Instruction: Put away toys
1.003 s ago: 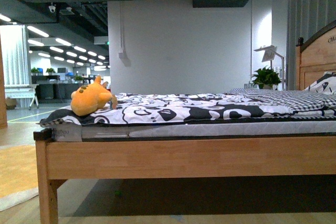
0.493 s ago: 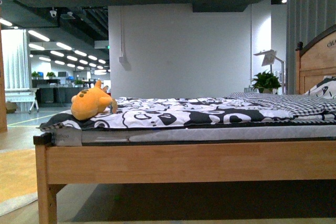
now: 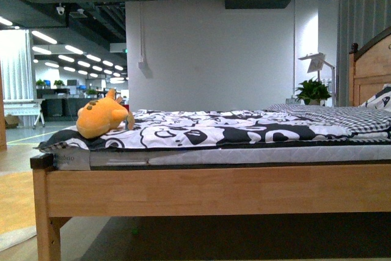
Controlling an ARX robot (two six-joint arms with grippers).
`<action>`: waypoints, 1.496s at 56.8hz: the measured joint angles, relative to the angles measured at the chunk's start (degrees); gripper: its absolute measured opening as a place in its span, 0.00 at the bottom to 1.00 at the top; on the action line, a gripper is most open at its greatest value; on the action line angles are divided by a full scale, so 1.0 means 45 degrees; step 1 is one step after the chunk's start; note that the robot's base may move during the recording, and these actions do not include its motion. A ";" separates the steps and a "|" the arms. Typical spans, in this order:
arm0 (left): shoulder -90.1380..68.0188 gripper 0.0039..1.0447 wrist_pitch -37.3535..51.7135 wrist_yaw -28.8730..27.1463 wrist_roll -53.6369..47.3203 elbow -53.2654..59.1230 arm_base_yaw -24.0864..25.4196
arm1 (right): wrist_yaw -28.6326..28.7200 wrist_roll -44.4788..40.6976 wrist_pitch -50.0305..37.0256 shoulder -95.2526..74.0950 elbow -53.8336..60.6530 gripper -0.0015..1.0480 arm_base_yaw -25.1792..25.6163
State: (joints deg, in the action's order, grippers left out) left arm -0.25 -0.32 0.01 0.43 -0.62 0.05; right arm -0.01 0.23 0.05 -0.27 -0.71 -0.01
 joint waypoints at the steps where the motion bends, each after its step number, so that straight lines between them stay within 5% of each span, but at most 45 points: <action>1: 0.0000 0.95 0.0000 0.0000 0.0000 0.0000 0.0000 | 0.0000 0.0000 0.0000 0.0000 0.0000 1.00 0.0000; 85: 0.0000 0.95 0.0000 -0.0005 0.0000 0.0000 0.0000 | 0.0005 0.0000 0.0000 0.0000 0.0000 1.00 0.0000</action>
State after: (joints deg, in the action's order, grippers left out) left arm -0.25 -0.32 -0.01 0.43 -0.62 0.05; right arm 0.01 0.23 0.05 -0.27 -0.71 -0.01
